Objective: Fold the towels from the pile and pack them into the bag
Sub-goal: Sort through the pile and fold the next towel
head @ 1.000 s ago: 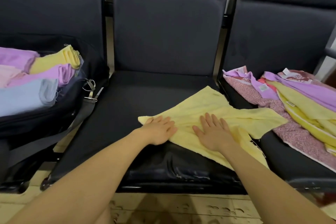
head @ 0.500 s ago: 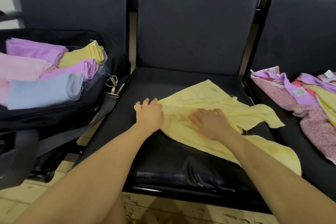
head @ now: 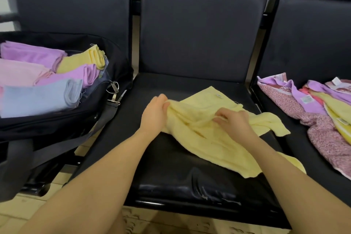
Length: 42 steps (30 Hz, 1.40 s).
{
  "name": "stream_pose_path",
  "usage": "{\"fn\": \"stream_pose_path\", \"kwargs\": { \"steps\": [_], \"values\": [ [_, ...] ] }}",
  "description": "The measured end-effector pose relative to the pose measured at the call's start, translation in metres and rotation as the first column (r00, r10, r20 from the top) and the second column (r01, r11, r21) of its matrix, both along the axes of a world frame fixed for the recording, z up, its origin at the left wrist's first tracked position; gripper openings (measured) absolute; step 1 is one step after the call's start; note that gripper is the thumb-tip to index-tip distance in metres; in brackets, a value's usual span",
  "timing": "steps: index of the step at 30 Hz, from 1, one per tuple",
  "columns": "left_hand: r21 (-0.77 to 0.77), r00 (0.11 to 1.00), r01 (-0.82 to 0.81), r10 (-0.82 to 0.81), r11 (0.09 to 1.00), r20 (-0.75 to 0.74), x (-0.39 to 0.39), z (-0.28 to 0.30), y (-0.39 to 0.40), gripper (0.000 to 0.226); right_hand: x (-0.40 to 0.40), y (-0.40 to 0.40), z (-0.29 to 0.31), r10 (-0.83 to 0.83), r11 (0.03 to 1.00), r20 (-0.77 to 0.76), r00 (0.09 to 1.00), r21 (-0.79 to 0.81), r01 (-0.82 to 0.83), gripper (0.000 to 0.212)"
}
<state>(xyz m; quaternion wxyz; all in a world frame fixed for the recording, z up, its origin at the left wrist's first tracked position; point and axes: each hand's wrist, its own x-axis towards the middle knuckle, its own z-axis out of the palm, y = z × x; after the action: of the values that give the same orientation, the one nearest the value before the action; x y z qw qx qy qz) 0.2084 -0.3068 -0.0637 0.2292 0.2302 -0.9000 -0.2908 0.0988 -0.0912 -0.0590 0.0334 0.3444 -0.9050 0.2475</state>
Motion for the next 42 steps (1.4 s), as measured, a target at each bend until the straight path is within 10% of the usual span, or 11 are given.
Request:
{"fn": "stream_pose_path", "kwargs": {
  "steps": [11, 20, 26, 32, 42],
  "values": [
    [-0.115, 0.952, 0.247, -0.263, 0.962, -0.155, 0.011, 0.075, 0.052, 0.024, 0.029, -0.020, 0.089, 0.209, 0.774, -0.019, 0.978, -0.608, -0.177, 0.007],
    [0.189, 0.941, 0.264, -0.211, 0.946, -0.263, 0.019, 0.081, 0.074, 0.020, 0.043, 0.001, 0.099, 0.367, 0.749, 0.097, 0.925, -0.621, -0.232, 0.011],
    [0.201, 0.967, 0.190, -0.148, 0.961, -0.210, 0.024, 0.085, 0.060, 0.029, 0.034, 0.008, 0.065, 0.262, 0.920, 0.360, 0.895, -0.373, -0.119, 0.006],
    [0.120, 0.988, 0.071, -0.053, 0.990, -0.147, 0.025, 0.078, 0.045, 0.036, 0.039, 0.010, 0.074, 0.299, 0.711, 0.310, 0.902, -0.703, 0.006, 0.007],
    [0.091, 0.928, 0.363, -0.351, 0.927, -0.124, 0.024, 0.069, 0.083, 0.010, 0.041, -0.002, 0.088, 0.361, 0.668, 0.199, 0.911, -0.736, -0.105, 0.016]
  ]
}}
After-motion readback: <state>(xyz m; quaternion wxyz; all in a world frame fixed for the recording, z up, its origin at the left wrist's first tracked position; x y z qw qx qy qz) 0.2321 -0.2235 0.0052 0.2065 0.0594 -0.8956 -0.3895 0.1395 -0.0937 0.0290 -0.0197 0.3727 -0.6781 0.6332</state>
